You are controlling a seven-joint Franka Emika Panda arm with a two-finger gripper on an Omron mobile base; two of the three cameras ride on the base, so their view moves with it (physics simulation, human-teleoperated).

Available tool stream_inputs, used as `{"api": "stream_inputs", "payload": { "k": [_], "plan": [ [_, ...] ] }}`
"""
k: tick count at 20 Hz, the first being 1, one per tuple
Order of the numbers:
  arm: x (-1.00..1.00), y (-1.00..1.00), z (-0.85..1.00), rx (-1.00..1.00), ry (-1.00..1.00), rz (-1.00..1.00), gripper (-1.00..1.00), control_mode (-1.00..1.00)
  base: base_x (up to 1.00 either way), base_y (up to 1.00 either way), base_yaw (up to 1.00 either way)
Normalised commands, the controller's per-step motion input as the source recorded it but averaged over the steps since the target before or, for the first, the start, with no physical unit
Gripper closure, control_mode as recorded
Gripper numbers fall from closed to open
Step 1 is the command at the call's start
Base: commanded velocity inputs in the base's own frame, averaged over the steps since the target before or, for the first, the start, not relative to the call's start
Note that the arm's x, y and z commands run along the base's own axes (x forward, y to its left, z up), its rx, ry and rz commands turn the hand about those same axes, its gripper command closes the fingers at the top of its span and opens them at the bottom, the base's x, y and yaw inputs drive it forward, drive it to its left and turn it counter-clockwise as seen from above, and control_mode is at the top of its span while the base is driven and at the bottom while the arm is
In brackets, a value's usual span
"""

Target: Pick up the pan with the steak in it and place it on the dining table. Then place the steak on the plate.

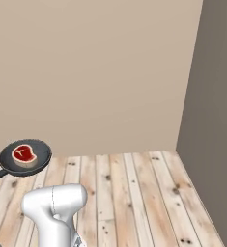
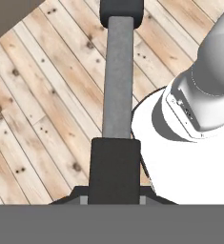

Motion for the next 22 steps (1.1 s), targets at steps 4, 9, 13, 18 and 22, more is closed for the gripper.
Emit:
{"api": "stream_inputs", "payload": {
  "k": [4,9,13,18,22],
  "plan": [
    [0.00,0.00,0.00,0.00,0.00,0.00,1.00,1.00,0.69,0.02,-0.01],
    [0.00,0.00,0.00,0.00,0.00,0.00,1.00,1.00,-0.08,-0.07,0.19],
    [0.00,0.00,0.00,0.00,0.00,0.00,1.00,1.00,-0.02,-0.01,0.49],
    [0.00,0.00,0.00,0.00,0.00,0.00,1.00,1.00,0.00,0.00,0.50],
    [0.00,0.00,0.00,0.00,0.00,0.00,1.00,1.00,0.00,0.00,0.50]
  ]
}}
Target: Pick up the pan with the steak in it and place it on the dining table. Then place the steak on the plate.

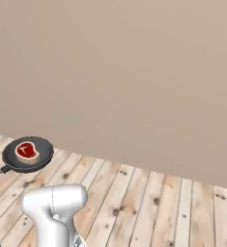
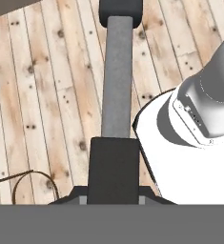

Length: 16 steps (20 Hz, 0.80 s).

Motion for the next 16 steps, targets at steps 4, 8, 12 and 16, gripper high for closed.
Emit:
{"api": "stream_inputs", "payload": {
  "k": [4,8,12,16],
  "plan": [
    [0.00,0.00,0.00,0.00,0.00,0.00,1.00,1.00,0.00,0.00,0.50],
    [0.00,0.00,0.00,0.00,0.00,0.00,1.00,1.00,0.00,0.00,0.50],
    [0.00,0.00,0.00,0.00,0.00,0.00,1.00,1.00,0.00,0.00,0.50],
    [0.00,0.00,0.00,0.00,0.00,0.00,1.00,1.00,0.00,0.00,0.50]
  ]
}}
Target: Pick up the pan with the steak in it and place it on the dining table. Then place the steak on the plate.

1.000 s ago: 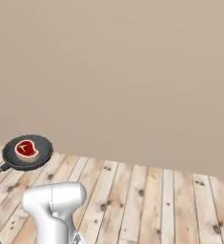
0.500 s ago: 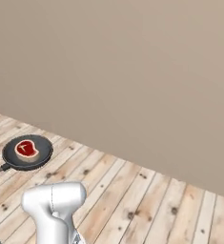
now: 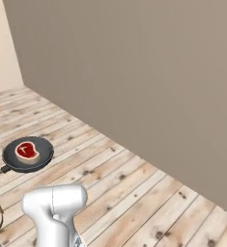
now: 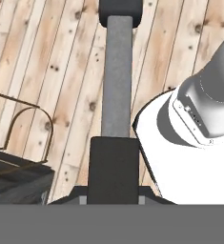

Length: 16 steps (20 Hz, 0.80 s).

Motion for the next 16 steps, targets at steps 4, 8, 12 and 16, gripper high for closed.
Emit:
{"api": "stream_inputs", "payload": {
  "k": [4,8,12,16],
  "plan": [
    [0.00,0.00,0.00,0.00,0.00,0.00,1.00,1.00,-0.01,0.00,0.50],
    [0.00,0.00,0.00,0.00,0.00,0.00,1.00,1.00,-0.03,0.00,0.50],
    [0.00,0.00,0.00,0.00,0.00,0.00,1.00,1.00,-0.04,0.00,0.50],
    [0.00,0.00,0.00,0.00,0.00,0.00,1.00,1.00,-0.04,0.00,0.50]
  ]
}}
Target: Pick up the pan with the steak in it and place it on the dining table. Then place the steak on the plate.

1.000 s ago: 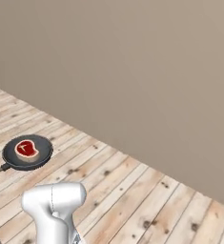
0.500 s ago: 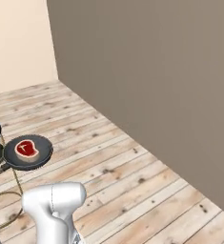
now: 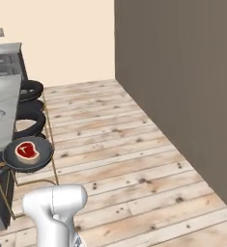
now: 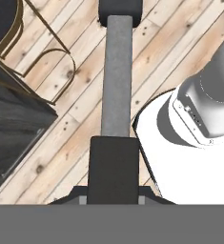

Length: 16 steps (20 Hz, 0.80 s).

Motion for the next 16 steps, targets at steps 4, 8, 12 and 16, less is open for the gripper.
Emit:
{"api": "stream_inputs", "payload": {
  "k": [4,8,12,16],
  "plan": [
    [0.00,0.00,0.00,0.00,0.00,0.00,1.00,1.00,-0.04,0.00,0.50],
    [0.00,0.00,0.00,0.00,0.00,0.00,1.00,1.00,-0.08,0.00,0.48],
    [0.00,0.00,0.00,0.00,0.00,0.00,1.00,1.00,-0.03,-0.01,0.05],
    [0.00,0.00,0.00,0.00,0.00,0.00,1.00,1.00,0.00,-0.59,0.02]
  ]
}}
